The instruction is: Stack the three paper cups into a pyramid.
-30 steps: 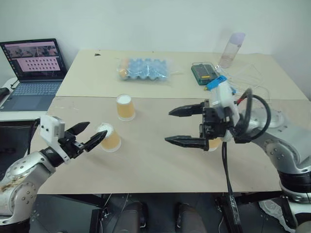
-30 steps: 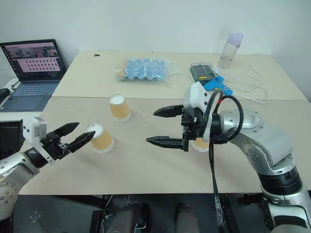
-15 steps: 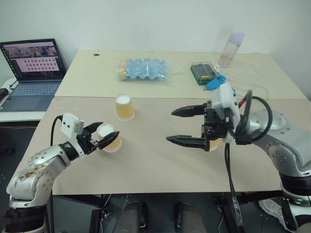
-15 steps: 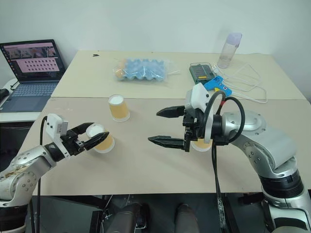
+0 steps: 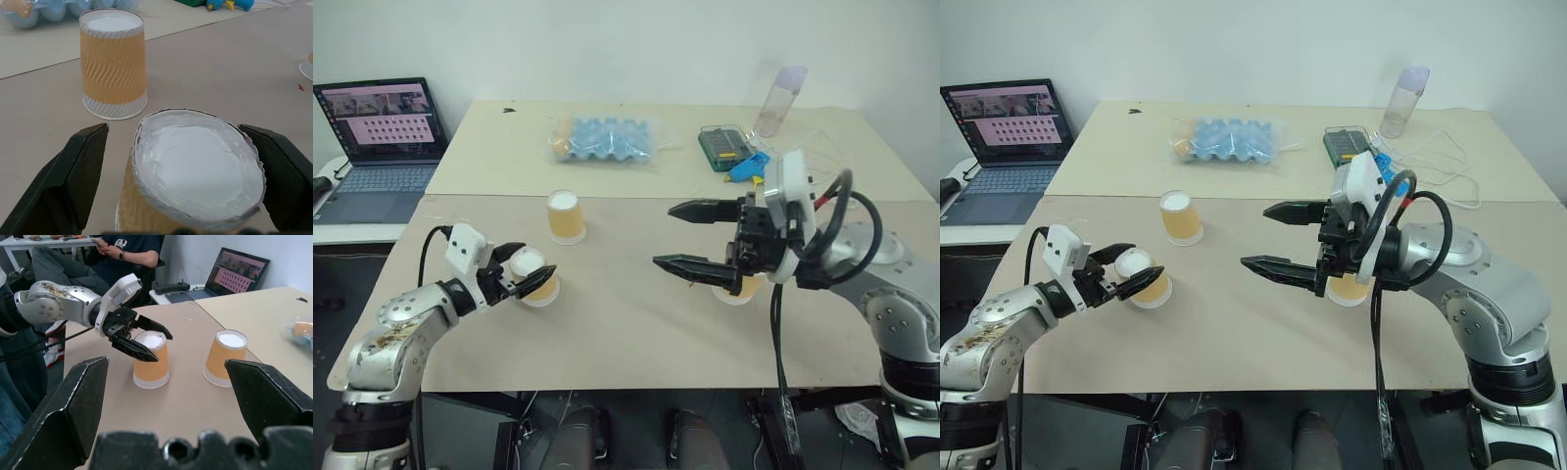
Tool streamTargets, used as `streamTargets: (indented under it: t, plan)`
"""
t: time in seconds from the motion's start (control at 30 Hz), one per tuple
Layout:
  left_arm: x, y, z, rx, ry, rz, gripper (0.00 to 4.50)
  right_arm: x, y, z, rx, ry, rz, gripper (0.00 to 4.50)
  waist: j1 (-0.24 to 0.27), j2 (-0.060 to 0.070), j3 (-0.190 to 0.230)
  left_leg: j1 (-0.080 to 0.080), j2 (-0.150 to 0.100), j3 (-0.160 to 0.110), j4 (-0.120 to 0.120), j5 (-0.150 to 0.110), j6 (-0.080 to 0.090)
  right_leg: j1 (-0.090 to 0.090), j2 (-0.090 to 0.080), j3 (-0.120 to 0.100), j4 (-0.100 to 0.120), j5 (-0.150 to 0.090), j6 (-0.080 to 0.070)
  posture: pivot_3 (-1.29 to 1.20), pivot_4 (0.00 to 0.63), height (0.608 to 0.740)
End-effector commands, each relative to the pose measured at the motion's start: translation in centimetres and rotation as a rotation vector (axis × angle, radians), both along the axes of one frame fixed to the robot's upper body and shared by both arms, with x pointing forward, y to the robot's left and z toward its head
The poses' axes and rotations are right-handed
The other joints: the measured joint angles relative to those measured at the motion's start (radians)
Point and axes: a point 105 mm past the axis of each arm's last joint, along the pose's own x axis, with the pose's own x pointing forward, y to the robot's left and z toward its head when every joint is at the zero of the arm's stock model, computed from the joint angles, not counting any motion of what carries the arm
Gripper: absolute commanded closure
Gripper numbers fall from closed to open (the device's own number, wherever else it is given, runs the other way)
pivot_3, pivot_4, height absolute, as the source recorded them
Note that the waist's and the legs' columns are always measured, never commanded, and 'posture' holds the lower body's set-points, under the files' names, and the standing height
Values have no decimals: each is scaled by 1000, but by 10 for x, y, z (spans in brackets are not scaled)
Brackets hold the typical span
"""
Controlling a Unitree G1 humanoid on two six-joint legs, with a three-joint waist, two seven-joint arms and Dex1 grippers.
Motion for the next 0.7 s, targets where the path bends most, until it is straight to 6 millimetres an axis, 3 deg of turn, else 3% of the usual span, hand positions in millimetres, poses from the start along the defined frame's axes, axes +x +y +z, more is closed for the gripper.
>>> streamTargets:
  t: [0.03,0.13,0.17,0.2,0.27,0.4,0.53,0.6,0.7]
  plan:
    - [3,-1,11,10,-54,-9,0,-5,0,9,9,-51,0,18,0,0,0,0,0,0,0,0,0,0,0,0,0,0,0,0,150,740]
    - [2,-2,11,10,-52,-28,886,-4,-1,9,8,-52,-10,0,0,0,0,0,0,0,0,0,0,0,0,0,0,0,0,0,150,740]
    - [2,-3,11,10,-51,-33,979,-4,-2,9,9,-52,-13,0,0,0,0,0,0,0,0,0,0,0,0,0,0,0,0,0,150,740]
    - [2,-3,11,10,-50,-36,1555,-4,-2,9,10,-51,-13,0,0,0,0,0,0,0,0,0,0,0,0,0,0,0,0,0,150,740]
    - [1,-5,11,15,-44,-47,2068,-3,-3,10,10,-56,-20,0,0,0,0,0,0,0,0,0,0,0,0,0,0,0,0,0,150,740]
    - [2,-8,13,23,-44,-64,2151,0,-6,10,6,-64,-44,0,0,0,0,0,0,0,0,0,0,0,0,0,0,0,0,0,150,740]
    - [4,-27,26,7,-73,-152,2151,2,-11,13,-1,-83,-77,0,4,0,0,0,0,0,0,0,0,1,0,0,0,0,1,0,150,740]
    - [7,-44,33,0,-90,-223,2151,5,-15,17,-1,-97,-101,0,4,0,0,0,0,0,0,0,0,1,0,-1,0,0,1,0,150,740]
    - [12,-84,47,-31,-120,-386,2151,7,-22,22,-5,-122,-146,0,15,0,0,-1,-1,0,1,0,0,1,0,-2,0,1,2,0,150,740]
